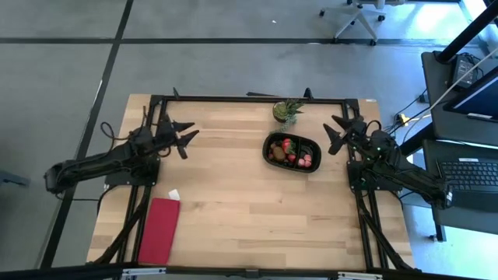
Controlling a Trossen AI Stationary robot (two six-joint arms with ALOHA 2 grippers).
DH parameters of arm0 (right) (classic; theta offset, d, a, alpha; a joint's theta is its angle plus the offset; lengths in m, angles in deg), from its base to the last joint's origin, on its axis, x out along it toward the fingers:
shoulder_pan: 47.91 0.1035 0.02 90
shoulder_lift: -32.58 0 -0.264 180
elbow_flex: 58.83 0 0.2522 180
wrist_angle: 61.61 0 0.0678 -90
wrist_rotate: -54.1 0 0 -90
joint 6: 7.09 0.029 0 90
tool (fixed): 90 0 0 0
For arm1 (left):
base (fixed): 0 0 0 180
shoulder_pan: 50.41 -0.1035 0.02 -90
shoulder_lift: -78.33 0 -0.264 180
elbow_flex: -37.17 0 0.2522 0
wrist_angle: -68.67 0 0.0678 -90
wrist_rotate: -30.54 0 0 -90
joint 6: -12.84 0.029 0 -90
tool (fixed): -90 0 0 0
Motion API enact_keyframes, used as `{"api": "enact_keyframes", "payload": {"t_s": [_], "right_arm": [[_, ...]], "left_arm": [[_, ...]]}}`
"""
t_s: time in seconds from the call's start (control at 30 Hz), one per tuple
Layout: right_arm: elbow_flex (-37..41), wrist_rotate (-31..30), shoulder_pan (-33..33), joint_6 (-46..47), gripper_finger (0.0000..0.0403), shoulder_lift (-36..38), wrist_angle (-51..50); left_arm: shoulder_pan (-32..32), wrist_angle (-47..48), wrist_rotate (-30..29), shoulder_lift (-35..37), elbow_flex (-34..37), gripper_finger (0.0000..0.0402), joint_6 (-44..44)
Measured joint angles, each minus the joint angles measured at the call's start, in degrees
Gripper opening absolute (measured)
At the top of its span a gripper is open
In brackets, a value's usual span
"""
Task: Pick and placing Produce into tupperware
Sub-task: Return to Home Position
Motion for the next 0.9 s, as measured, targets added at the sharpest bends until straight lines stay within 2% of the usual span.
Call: {"api": "enact_keyframes", "payload": {"t_s": [0.3,0.47,0.77,0.9], "right_arm": [[1.85,-0.04,0.0,-0.67,0.0268,0.0,1.26],[5.78,-0.04,0.0,-0.78,0.0268,0.0,8.12],[7.41,-0.04,0.0,-0.52,0.0268,-0.04,11.51],[7.41,-0.02,0.0,-0.64,0.0268,-0.04,11.53]], "left_arm": [[0.01,8.71,-0.01,10.9,0.0,0.017,-0.2],[0.01,11.71,0.14,14.73,0.0,0.0173,-0.48],[0.01,19.04,-1.23,16.27,0.31,0.0162,-1.44],[0.01,18.44,-1.25,16.29,0.42,0.0162,-2.14]]}}
